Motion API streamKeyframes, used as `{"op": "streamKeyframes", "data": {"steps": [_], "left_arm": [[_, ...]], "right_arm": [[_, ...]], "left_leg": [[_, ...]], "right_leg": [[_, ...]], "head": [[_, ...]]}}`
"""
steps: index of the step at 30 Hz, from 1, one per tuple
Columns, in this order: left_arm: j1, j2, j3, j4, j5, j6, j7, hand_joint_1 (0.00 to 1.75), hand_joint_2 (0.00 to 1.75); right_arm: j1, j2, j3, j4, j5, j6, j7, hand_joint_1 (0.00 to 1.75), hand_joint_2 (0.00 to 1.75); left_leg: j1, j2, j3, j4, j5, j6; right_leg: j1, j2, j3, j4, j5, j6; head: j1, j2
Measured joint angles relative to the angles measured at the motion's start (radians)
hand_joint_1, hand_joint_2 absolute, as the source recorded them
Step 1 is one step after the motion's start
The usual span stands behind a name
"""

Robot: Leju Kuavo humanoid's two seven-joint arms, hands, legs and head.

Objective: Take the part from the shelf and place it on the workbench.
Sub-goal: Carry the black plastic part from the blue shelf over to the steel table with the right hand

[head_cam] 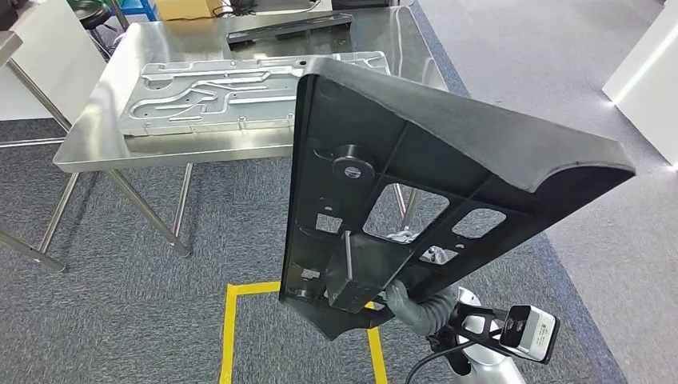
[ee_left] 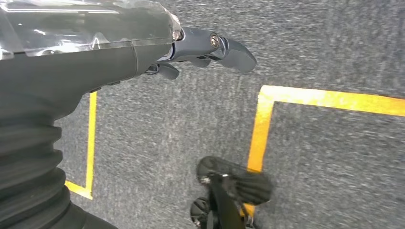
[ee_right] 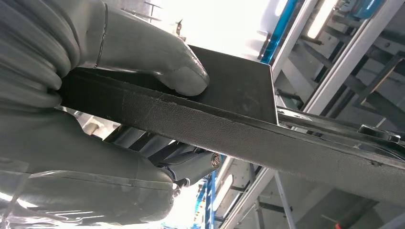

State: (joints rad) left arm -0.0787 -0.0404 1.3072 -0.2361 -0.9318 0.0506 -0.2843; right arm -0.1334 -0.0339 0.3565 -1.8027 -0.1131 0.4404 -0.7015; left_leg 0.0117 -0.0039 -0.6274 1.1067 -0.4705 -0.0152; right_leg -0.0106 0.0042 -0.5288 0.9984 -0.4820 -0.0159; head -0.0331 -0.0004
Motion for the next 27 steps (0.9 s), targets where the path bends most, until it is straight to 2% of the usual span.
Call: {"op": "streamKeyframes", "data": {"steps": [1, 2, 4, 6, 7, 8, 10, 11, 12, 13, 15, 16, 17, 20, 22, 24, 26, 27], "left_arm": [[0.0, 0.0, 0.002, 0.0, 0.001, 0.001, 0.0, 0.0, 1.75], [-0.001, 0.0, 0.005, 0.0, 0.001, 0.001, 0.0, 0.0, 1.75], [0.001, -0.001, 0.01, 0.0, 0.001, 0.002, 0.0, 0.0, 1.75], [0.003, -0.001, 0.012, 0.0, 0.001, 0.003, 0.0, 0.0, 1.75], [0.003, -0.002, 0.013, 0.0, 0.001, 0.002, 0.0, 0.0, 1.75], [0.002, -0.002, 0.013, 0.0, 0.0, 0.002, -0.001, 0.0, 1.75], [0.001, -0.002, 0.013, 0.0, 0.0, 0.001, -0.001, 0.0, 1.75], [0.002, -0.003, 0.014, 0.0, -0.001, 0.001, -0.001, 0.0, 1.75], [0.003, -0.003, 0.014, 0.0, -0.001, 0.001, -0.001, 0.0, 1.75], [0.004, -0.003, 0.014, 0.0, -0.002, 0.001, -0.002, 0.0, 1.75], [0.004, -0.004, 0.014, 0.0, -0.002, 0.001, -0.002, 0.0, 1.75], [0.003, -0.005, 0.014, 0.0, -0.003, 0.0, -0.003, 0.0, 1.75], [0.003, -0.007, 0.014, 0.0, -0.003, 0.0, -0.003, 0.0, 1.75], [0.002, -0.008, 0.014, 0.0, -0.004, 0.0, -0.004, 0.0, 1.75], [0.001, -0.008, 0.014, 0.0, -0.005, 0.0, -0.005, 0.0, 1.75], [-0.001, -0.008, 0.014, 0.0, -0.008, -0.002, -0.005, 0.0, 1.75], [-0.001, -0.006, 0.014, 0.0, -0.011, -0.002, -0.004, 0.0, 1.75], [0.001, -0.005, 0.014, 0.0, -0.012, -0.002, -0.004, 0.0, 1.75]], "right_arm": [[-0.002, 0.002, 0.0, 0.0, -0.001, 0.001, 0.0, 1.69, 1.75], [-0.005, 0.004, 0.001, 0.001, -0.002, 0.001, 0.0, 1.69, 1.75], [-0.009, 0.006, 0.001, 0.002, -0.005, 0.002, 0.0, 1.69, 1.75], [-0.012, 0.007, 0.002, 0.002, -0.007, 0.002, 0.0, 1.69, 1.75], [-0.015, 0.007, 0.002, 0.002, -0.008, 0.002, 0.0, 1.69, 1.75], [-0.018, 0.007, 0.002, 0.002, -0.009, 0.002, 0.0, 1.69, 1.75], [-0.019, 0.007, 0.002, 0.003, -0.009, 0.0, 0.0, 1.69, 1.75], [-0.018, 0.006, 0.001, 0.004, -0.009, 0.0, 0.0, 1.69, 1.75], [-0.018, 0.006, 0.001, 0.004, -0.009, -0.001, 0.0, 1.69, 1.75], [-0.017, 0.006, 0.001, 0.005, -0.009, -0.001, 0.0, 1.69, 1.75], [-0.017, 0.007, -0.001, 0.004, -0.009, -0.001, 0.0, 1.69, 1.75], [-0.017, 0.007, -0.002, 0.004, -0.009, -0.001, 0.0, 1.69, 1.75], [-0.016, 0.007, -0.003, 0.004, -0.009, 0.0, 0.0, 1.69, 1.75], [-0.012, 0.009, -0.007, 0.0, -0.009, 0.003, 0.0, 1.69, 1.75], [-0.011, 0.012, -0.009, -0.002, -0.008, 0.007, 0.0, 1.69, 1.75], [-0.011, 0.018, -0.011, -0.003, -0.007, 0.012, 0.0, 1.69, 1.75], [-0.01, 0.022, -0.014, -0.003, -0.006, 0.016, 0.0, 1.69, 1.75], [-0.009, 0.023, -0.016, -0.003, -0.006, 0.016, 0.0, 1.69, 1.75]], "left_leg": [[-0.003, 0.001, 0.019, -0.052, 0.016, 0.006], [-0.006, 0.001, 0.031, -0.082, 0.022, 0.013], [-0.009, 0.001, 0.036, -0.092, 0.016, 0.029], [-0.006, -0.001, 0.05, -0.099, 0.027, 0.042], [-0.004, -0.001, 0.058, -0.102, 0.026, 0.047], [-0.004, -0.001, 0.062, -0.103, 0.025, 0.052], [-0.005, -0.002, 0.067, -0.103, 0.017, 0.058], [-0.007, -0.002, 0.071, -0.103, 0.012, 0.059], [-0.008, -0.002, 0.076, -0.103, 0.006, 0.059], [-0.009, -0.003, 0.084, -0.103, 0.0, 0.059], [-0.012, -0.004, 0.103, -0.103, -0.014, 0.057], [-0.014, -0.005, 0.111, -0.104, -0.021, 0.053], [-0.015, -0.005, 0.115, -0.105, -0.028, 0.048], [-0.016, -0.004, 0.124, -0.095, -0.032, 0.029], [-0.015, -0.003, 0.12, -0.058, -0.047, 0.018], [-0.009, -0.002, 0.069, 0.043, -0.096, 0.007], [-0.004, -0.002, -0.009, 0.157, -0.146, -0.002], [-0.001, -0.002, -0.034, 0.177, -0.15, -0.004]], "right_leg": [[0.001, 0.0, 0.007, 0.0, -0.006, 0.005], [0.001, 0.0, 0.011, -0.001, -0.011, 0.011], [0.003, 0.0, 0.014, 0.006, -0.012, 0.025], [0.003, -0.001, 0.01, 0.035, -0.015, 0.036], [0.002, -0.002, -0.006, 0.069, -0.025, 0.04], [0.001, -0.002, -0.036, 0.121, -0.046, 0.043], [0.0, -0.002, -0.122, 0.25, -0.103, 0.049], [0.0, -0.002, -0.157, 0.293, -0.121, 0.052], [0.0, -0.002, -0.177, 0.303, -0.121, 0.052], [0.0, -0.002, -0.176, 0.274, -0.096, 0.05], [0.006, -0.003, -0.133, 0.137, -0.001, 0.034], [0.01, -0.004, -0.111, 0.075, 0.028, 0.027], [0.014, -0.004, -0.097, 0.035, 0.043, 0.02], [0.015, -0.002, -0.081, 0.005, 0.045, 0.004], [0.009, -0.002, -0.057, -0.003, 0.046, -0.007], [0.007, -0.004, -0.039, -0.005, 0.036, -0.012], [0.007, -0.003, -0.028, -0.005, 0.023, -0.012], [0.006, -0.001, -0.02, -0.005, 0.016, -0.01]], "head": [[0.0, 0.0], [0.0, 0.0], [0.0, 0.0], [0.0, 0.0], [0.0, 0.0], [0.0, 0.0], [0.0, 0.0], [0.0, 0.0], [0.0, 0.0], [0.0, 0.0], [0.0, 0.0], [0.0, 0.0], [0.0, 0.0], [0.001, 0.0], [0.001, 0.0], [0.001, 0.0], [0.0, 0.0], [0.0, 0.0]]}}
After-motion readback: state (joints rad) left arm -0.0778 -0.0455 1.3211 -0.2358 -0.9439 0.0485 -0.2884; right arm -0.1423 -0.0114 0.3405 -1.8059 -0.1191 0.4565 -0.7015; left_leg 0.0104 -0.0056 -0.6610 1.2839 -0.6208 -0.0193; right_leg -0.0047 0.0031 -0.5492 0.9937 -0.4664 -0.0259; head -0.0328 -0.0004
